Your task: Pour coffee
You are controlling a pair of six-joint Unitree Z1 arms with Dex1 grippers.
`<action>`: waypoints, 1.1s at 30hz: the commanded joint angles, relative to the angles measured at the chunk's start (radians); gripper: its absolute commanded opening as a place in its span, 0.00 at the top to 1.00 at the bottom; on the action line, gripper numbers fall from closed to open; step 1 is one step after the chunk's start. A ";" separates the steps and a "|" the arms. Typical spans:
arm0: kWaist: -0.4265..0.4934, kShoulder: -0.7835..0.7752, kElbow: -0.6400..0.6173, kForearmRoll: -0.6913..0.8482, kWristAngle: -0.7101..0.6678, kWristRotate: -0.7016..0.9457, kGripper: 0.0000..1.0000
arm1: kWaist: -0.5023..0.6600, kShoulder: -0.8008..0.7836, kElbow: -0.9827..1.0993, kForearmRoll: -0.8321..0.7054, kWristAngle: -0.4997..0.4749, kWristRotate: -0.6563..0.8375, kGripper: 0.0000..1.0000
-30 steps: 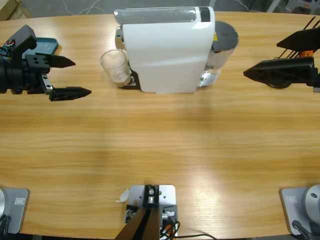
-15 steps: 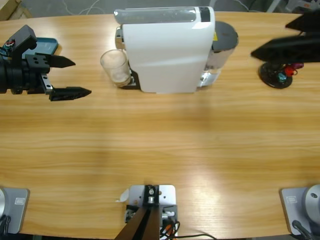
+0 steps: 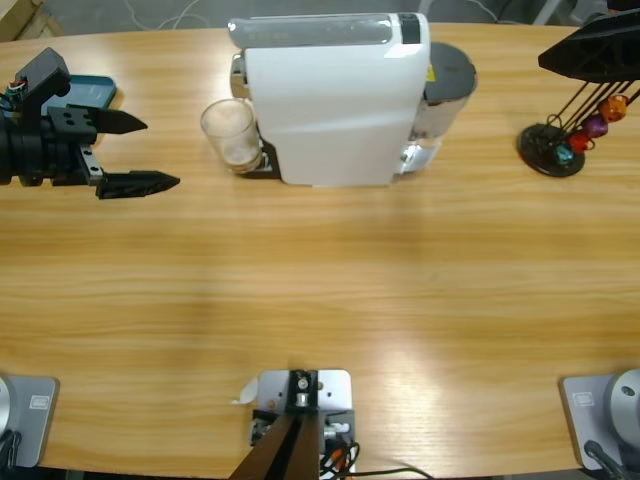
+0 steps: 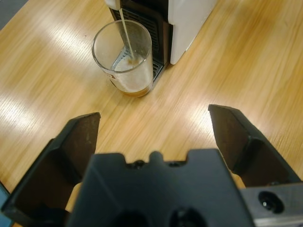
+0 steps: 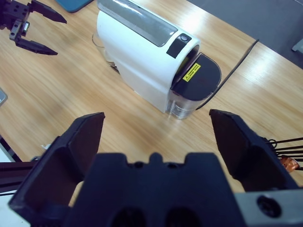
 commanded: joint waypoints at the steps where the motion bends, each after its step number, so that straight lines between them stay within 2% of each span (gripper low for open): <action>1: 0.008 -0.024 0.025 0.015 -0.003 0.016 0.00 | -0.016 0.014 0.012 0.013 -0.018 -0.010 0.00; 17: 0.007 0.010 0.014 -0.007 -0.004 0.025 0.00 | -0.016 0.028 0.036 0.001 -0.008 -0.003 0.00; 23: -0.010 0.030 0.014 -0.014 0.005 0.077 0.00 | -0.016 0.042 0.038 -0.004 -0.002 -0.002 0.00; 33: -0.014 0.182 -0.023 -0.146 0.023 0.120 0.00 | -0.016 0.092 0.033 0.004 0.036 -0.001 0.00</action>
